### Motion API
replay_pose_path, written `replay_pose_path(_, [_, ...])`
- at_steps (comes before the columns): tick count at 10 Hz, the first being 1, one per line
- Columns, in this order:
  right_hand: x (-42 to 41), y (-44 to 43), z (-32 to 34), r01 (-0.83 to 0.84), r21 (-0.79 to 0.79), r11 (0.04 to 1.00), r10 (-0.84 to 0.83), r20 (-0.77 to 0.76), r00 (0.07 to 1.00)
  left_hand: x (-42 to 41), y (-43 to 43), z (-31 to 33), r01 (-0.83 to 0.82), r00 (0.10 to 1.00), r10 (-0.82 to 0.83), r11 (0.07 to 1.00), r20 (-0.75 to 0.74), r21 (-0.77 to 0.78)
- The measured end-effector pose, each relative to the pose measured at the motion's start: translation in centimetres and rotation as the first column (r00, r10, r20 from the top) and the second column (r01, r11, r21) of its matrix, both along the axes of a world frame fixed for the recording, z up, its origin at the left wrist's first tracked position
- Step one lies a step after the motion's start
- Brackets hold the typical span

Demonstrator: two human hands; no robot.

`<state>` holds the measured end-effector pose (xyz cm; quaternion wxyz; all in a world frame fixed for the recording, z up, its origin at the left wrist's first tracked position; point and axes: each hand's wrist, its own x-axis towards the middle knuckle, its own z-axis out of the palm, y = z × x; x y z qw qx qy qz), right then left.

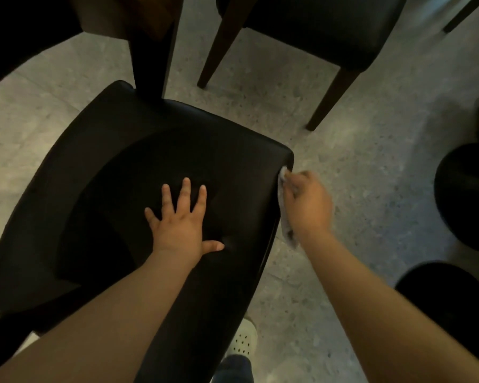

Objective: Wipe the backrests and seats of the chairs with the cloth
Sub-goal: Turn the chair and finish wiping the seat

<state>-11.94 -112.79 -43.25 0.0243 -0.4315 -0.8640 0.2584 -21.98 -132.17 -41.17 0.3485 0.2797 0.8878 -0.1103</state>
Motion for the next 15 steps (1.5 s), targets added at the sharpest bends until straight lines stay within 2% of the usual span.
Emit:
replay_pose_path(2, [6.2,-3.4,1.3,-0.131,-0.168,0.977,0.131,-0.015,0.991,0.0,0.0,-0.1,-0.006,1.0,0.006,1.0,-0.014,0.006])
replay_pose_path(3, [4.5,-1.2,1.3,-0.02,-0.109,0.994,0.012,-0.074,0.997,0.1,-0.1,-0.3,-0.003,1.0,0.003,1.0,-0.022,0.011])
replay_pose_path(4, [1.1,0.9,0.6,0.015,-0.06,0.998,-0.019,-0.069,0.997,0.1,-0.2,-0.2,-0.003,1.0,0.003,1.0,-0.023,0.018])
replay_pose_path(5, [0.3,0.1,-0.2,0.002,-0.048,0.999,-0.004,-0.053,0.999,0.2,-0.2,-0.1,-0.005,1.0,0.005,1.0,-0.024,0.013])
replay_pose_path(6, [2.8,-2.7,-0.2,0.024,-0.066,0.998,-0.03,-0.087,0.996,0.2,-0.1,0.0,-0.008,1.0,0.009,1.0,-0.021,0.014])
replay_pose_path(8, [7.3,-5.1,1.1,-0.077,-0.179,0.981,0.073,-0.027,0.997,0.1,-0.2,0.0,-0.003,1.0,0.003,1.0,-0.016,0.005])
replay_pose_path(10, [1.5,0.8,0.8,0.031,-0.067,0.997,-0.035,-0.056,0.998,0.1,-0.2,-0.1,-0.007,1.0,0.008,1.0,-0.014,0.019])
replay_pose_path(11, [-0.3,1.3,-0.1,0.002,-0.077,0.997,-0.002,0.001,1.0,0.2,-0.3,-0.3,-0.004,1.0,0.005,0.999,-0.022,0.034])
replay_pose_path(12, [2.0,-1.3,-0.4,-0.018,-0.056,0.998,0.018,0.001,1.0,0.1,-0.5,-0.3,-0.006,1.0,0.006,0.999,-0.016,0.037])
replay_pose_path(13, [5.9,-4.9,0.3,-0.044,-0.126,0.991,0.041,-0.028,0.999,0.1,-0.3,-0.3,-0.011,1.0,0.011,1.0,-0.016,0.022])
replay_pose_path(14, [8.5,-7.0,1.3,-0.135,-0.204,0.97,0.136,-0.012,0.991,0.1,-0.2,-0.2,-0.011,1.0,0.012,1.0,-0.022,0.014])
replay_pose_path(15, [8.2,-6.0,1.7,-0.121,-0.18,0.976,0.117,-0.034,0.993,0.1,-0.2,-0.2,-0.008,1.0,0.008,1.0,-0.024,0.018])
